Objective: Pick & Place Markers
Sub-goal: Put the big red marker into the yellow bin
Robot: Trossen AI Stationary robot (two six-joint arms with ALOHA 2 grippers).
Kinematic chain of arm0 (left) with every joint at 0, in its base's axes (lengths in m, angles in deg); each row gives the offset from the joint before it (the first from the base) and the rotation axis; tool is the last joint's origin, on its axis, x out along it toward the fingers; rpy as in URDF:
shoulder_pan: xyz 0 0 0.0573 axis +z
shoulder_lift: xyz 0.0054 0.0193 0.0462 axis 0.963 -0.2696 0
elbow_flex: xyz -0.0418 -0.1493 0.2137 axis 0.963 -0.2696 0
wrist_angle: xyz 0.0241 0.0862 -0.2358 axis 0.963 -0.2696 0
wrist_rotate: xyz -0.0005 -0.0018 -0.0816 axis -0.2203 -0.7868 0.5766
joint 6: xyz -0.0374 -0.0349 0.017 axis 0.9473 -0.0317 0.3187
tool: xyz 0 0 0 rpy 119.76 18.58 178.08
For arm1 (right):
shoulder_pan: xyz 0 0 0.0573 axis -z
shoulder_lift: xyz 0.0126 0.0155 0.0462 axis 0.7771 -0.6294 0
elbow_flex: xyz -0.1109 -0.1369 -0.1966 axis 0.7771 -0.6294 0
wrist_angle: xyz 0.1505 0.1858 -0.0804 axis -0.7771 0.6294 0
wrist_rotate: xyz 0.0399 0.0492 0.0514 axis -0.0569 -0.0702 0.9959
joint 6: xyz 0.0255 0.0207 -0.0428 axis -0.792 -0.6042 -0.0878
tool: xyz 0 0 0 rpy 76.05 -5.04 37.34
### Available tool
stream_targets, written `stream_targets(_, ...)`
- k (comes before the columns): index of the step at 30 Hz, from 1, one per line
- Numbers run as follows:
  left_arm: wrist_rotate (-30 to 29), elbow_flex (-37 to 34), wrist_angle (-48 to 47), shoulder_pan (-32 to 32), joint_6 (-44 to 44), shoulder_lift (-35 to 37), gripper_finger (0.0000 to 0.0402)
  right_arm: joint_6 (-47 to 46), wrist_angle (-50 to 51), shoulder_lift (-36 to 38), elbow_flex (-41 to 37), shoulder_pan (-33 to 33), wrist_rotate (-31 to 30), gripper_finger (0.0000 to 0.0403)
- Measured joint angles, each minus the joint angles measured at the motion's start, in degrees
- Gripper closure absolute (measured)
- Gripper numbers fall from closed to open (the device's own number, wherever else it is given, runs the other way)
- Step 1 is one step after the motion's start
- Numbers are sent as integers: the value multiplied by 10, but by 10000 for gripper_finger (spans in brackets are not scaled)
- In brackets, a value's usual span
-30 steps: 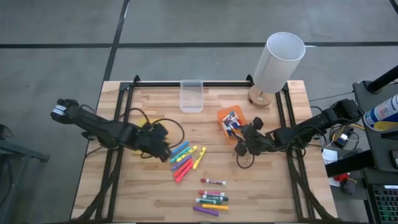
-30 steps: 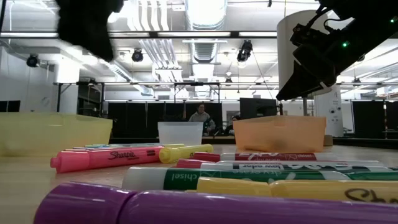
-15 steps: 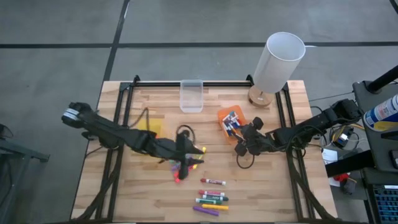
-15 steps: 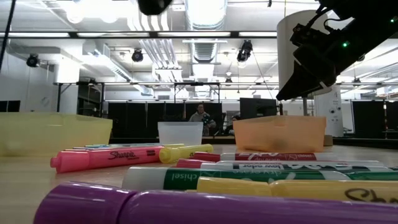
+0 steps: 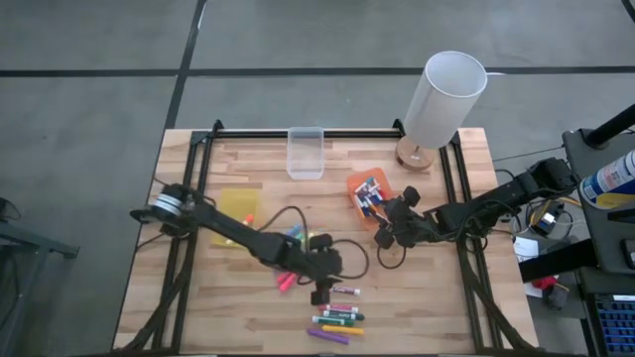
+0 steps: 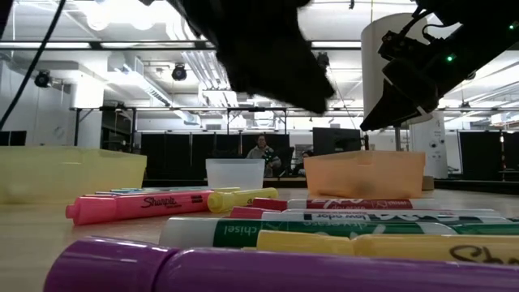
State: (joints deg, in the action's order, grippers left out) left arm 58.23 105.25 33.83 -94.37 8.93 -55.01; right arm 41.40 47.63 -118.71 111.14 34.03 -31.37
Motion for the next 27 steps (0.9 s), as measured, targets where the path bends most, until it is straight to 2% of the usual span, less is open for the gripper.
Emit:
stream_targets(8,41,43,-33,-12,-2,-72,248,0,0,0,0,0,0,193)
stream_targets(20,35,41,-40,-15,-2,-115,253,0,0,0,0,0,0,193)
stream_targets(24,28,41,-40,-14,4,-117,276,0,0,0,0,0,0,193)
stream_targets(27,21,41,-39,-14,4,-117,319,0,0,0,0,0,0,193)
